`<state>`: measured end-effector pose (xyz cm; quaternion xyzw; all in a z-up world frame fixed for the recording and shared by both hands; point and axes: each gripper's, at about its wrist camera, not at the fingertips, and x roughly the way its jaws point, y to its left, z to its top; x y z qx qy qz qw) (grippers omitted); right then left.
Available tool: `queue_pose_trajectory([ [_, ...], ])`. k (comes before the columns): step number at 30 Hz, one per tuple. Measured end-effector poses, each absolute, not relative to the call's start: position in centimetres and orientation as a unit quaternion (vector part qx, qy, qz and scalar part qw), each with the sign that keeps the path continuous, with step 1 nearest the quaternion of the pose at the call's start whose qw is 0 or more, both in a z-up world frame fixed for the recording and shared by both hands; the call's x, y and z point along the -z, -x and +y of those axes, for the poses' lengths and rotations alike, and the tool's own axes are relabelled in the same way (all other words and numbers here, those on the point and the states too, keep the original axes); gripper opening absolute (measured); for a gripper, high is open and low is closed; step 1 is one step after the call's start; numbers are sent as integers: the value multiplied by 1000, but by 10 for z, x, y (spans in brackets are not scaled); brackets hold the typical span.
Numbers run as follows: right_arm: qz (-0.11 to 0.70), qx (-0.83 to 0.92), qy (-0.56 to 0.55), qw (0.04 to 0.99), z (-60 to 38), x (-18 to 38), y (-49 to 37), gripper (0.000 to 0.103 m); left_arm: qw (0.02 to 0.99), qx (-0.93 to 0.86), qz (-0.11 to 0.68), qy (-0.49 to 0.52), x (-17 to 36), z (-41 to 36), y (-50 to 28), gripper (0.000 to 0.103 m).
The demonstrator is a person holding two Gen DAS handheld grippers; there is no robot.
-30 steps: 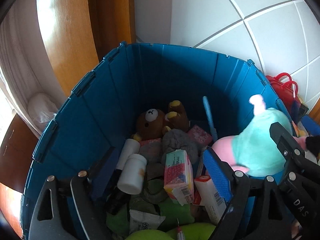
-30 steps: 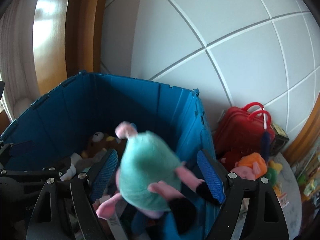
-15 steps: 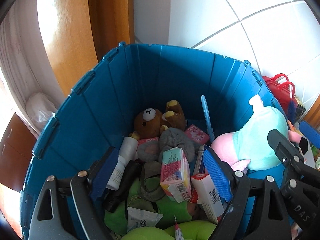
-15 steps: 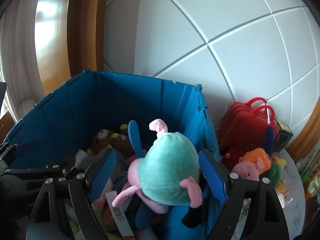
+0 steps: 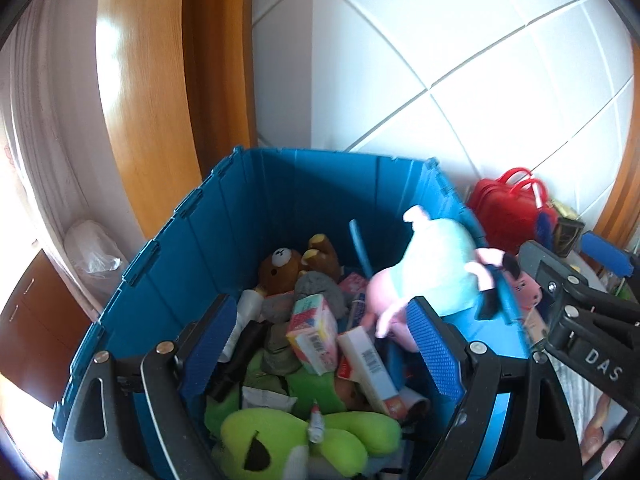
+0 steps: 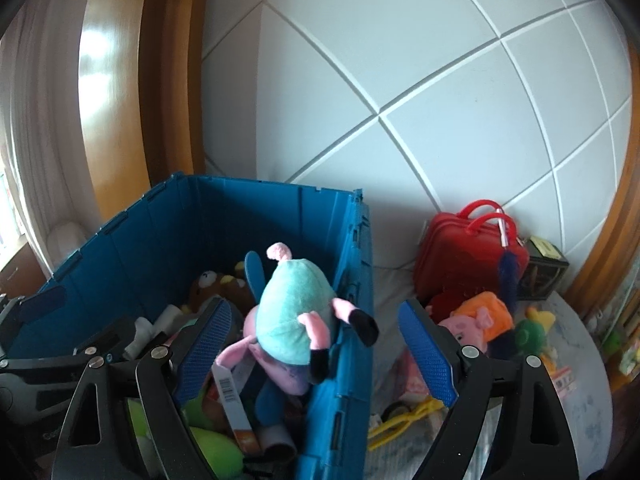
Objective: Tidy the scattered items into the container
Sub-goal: 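Open both tools to drop the bottle and plush into the crate, then move both tools back toward the items on the bed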
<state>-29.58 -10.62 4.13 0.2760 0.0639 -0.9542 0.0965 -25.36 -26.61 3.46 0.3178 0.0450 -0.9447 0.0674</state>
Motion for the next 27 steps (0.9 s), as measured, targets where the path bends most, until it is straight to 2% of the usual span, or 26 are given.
queue_pose_trajectory([
  [2, 56, 957, -267, 95, -89, -48, 285, 89, 63, 951, 45, -300, -43, -251, 241, 96],
  [4, 53, 961, -257, 89, -70, -52, 275, 92, 55, 958, 45, -279, -51, -235, 229, 101],
  [12, 21, 968, -246, 45, 44, -57, 246, 94, -5, 973, 32, -229, -80, -136, 210, 102],
  [13, 17, 969, -244, 38, 62, -57, 244, 95, -12, 974, 31, -225, -82, -122, 210, 103],
  [14, 15, 969, -244, 31, 81, -56, 241, 101, -18, 975, 29, -220, -83, -105, 210, 103],
  [16, 15, 970, -241, 21, 119, -54, 239, 103, -27, 976, 26, -214, -82, -71, 211, 103],
  [21, 19, 968, -251, 12, 221, -35, 249, 103, -26, 976, 31, -212, -58, 20, 227, 103],
  [27, 42, 956, -289, 28, 322, 9, 279, 103, 15, 970, 57, -237, -4, 96, 255, 103],
])
